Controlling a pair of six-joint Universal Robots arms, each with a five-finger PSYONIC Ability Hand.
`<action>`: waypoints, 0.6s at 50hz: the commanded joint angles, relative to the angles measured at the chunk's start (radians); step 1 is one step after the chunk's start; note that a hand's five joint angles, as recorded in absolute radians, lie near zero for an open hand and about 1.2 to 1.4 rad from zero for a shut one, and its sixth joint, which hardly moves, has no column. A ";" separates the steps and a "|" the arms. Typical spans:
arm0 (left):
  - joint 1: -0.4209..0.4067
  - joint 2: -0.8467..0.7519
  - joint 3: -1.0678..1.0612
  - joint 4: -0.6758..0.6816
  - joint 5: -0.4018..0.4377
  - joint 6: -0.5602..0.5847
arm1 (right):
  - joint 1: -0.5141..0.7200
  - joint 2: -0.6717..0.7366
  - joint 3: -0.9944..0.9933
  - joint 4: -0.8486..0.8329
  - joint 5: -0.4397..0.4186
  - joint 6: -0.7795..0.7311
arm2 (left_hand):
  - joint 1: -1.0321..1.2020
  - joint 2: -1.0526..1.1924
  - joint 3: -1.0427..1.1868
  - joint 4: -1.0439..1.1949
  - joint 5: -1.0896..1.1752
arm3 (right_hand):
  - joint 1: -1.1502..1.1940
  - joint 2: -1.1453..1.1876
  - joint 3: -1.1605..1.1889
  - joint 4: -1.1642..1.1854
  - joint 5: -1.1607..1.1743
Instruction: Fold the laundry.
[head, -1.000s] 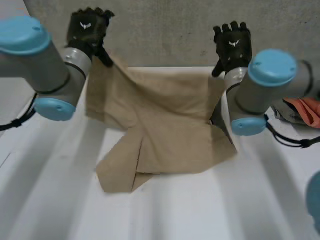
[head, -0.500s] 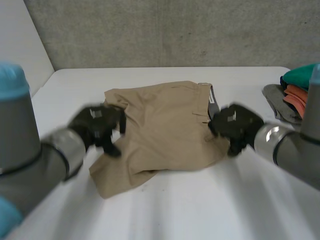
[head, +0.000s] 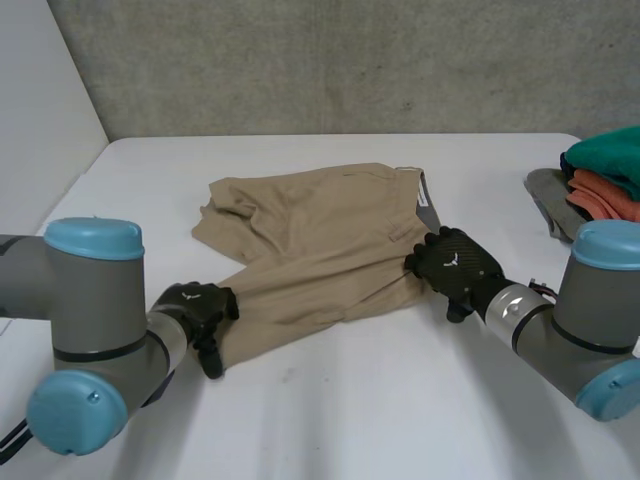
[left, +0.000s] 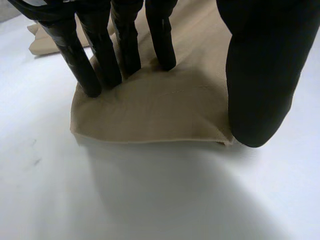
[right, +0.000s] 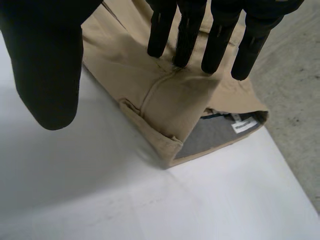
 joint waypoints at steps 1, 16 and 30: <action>-0.028 -0.026 0.024 0.069 0.000 0.041 | 0.009 0.043 -0.049 -0.028 0.002 0.003 | 0.181 0.189 0.185 0.193 0.188 | 0.145 0.168 0.168 0.156 0.148; -0.052 -0.043 0.055 0.201 -0.060 0.059 | 0.030 0.158 -0.161 -0.131 0.056 0.020 | 0.959 0.967 0.963 0.971 0.966 | 0.952 0.975 0.974 0.963 0.955; -0.008 0.389 0.118 0.046 -0.012 0.004 | 0.030 -0.298 -0.189 0.198 0.123 0.157 | 0.959 0.967 0.963 0.971 0.966 | 0.953 0.976 0.976 0.964 0.956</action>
